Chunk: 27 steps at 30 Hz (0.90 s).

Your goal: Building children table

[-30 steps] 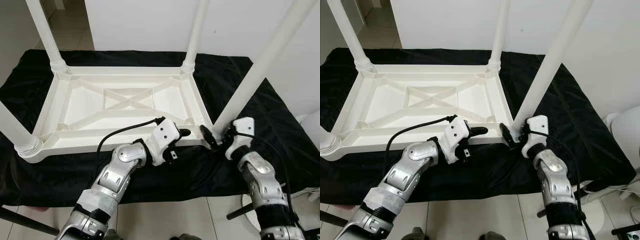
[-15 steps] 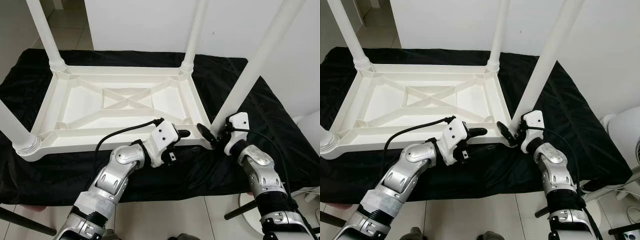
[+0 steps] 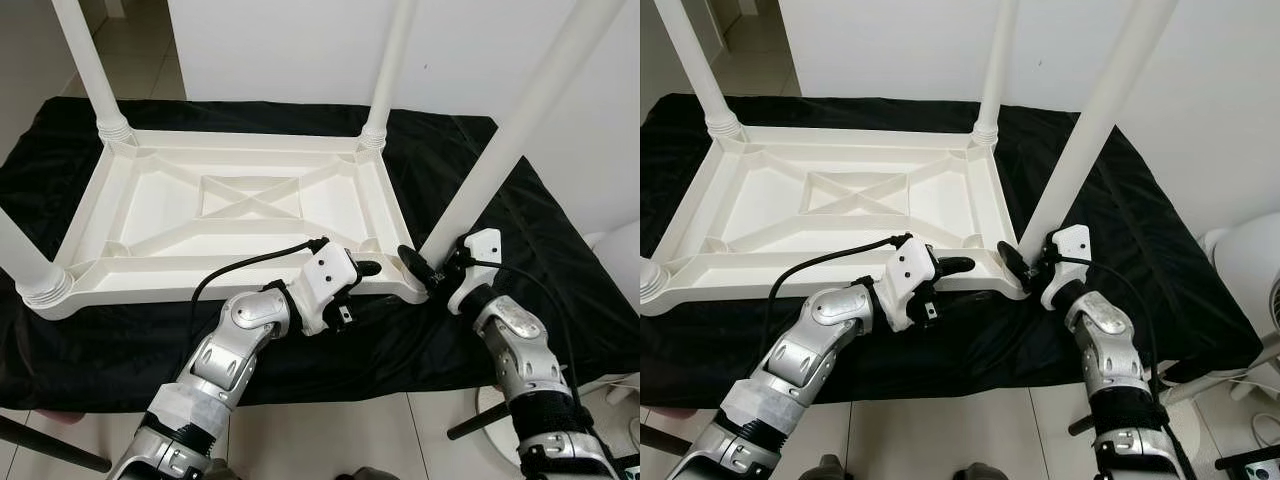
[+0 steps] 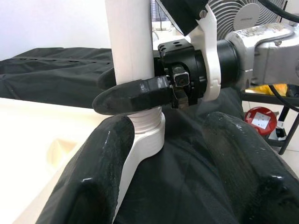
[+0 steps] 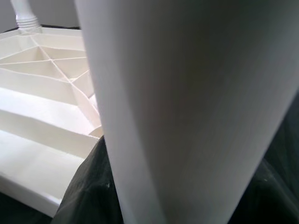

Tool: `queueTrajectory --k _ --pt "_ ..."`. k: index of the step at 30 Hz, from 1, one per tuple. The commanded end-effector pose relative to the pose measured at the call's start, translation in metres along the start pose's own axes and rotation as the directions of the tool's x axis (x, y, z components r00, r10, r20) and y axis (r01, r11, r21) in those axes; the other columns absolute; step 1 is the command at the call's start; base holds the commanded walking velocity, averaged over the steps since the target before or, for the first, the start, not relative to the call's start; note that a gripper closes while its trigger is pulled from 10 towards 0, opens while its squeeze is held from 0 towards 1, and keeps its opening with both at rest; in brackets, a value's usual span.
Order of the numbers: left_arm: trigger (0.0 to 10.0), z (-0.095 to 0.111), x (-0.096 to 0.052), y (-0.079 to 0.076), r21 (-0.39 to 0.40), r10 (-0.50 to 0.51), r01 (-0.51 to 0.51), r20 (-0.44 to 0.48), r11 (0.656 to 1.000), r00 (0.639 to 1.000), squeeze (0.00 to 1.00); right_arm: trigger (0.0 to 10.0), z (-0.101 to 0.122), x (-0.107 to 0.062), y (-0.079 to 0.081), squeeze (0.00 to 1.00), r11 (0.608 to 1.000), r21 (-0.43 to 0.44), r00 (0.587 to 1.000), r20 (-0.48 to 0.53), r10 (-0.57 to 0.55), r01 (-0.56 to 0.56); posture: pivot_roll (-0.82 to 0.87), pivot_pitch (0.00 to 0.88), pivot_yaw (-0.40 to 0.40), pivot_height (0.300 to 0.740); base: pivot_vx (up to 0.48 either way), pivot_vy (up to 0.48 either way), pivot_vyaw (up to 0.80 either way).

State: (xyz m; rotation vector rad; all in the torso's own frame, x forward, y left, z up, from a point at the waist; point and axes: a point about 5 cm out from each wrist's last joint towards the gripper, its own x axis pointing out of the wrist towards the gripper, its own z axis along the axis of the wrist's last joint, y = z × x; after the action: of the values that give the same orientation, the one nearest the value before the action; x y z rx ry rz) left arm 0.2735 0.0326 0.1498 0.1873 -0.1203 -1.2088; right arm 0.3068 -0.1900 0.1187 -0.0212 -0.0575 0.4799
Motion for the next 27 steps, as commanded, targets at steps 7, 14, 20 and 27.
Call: queueTrajectory --k 7,14,20,27 --pt "10.0 -0.001 0.004 -0.001 0.002 -0.016 0.016 -0.007 1.000 1.000 0.00 10.0 -0.009 0.000 0.004 0.00 0.981 -0.021 0.980 -0.046 -0.193 0.192 0.02 0.000 -0.066 0.740 0.000 0.000 0.00" --pt "10.0 -0.001 0.004 0.001 0.010 -0.015 0.015 -0.011 1.000 1.000 0.00 10.0 0.000 0.004 0.018 0.00 0.939 -0.031 0.939 -0.010 -0.344 0.344 0.02 0.000 -0.056 0.740 0.000 0.000 0.00" --pt "10.0 -0.001 0.004 0.001 0.011 -0.016 0.016 -0.012 1.000 1.000 0.00 10.0 -0.001 0.007 0.030 0.00 0.846 0.009 0.846 -0.037 -0.532 0.533 0.01 0.000 -0.054 0.740 0.000 0.000 0.00" --pt "10.0 -0.001 0.005 0.000 0.007 -0.019 0.019 -0.010 1.000 1.000 0.00 10.0 -0.002 0.011 0.048 0.00 0.749 0.058 0.751 -0.071 -0.656 0.660 0.01 0.000 -0.053 0.740 0.000 0.000 0.00"
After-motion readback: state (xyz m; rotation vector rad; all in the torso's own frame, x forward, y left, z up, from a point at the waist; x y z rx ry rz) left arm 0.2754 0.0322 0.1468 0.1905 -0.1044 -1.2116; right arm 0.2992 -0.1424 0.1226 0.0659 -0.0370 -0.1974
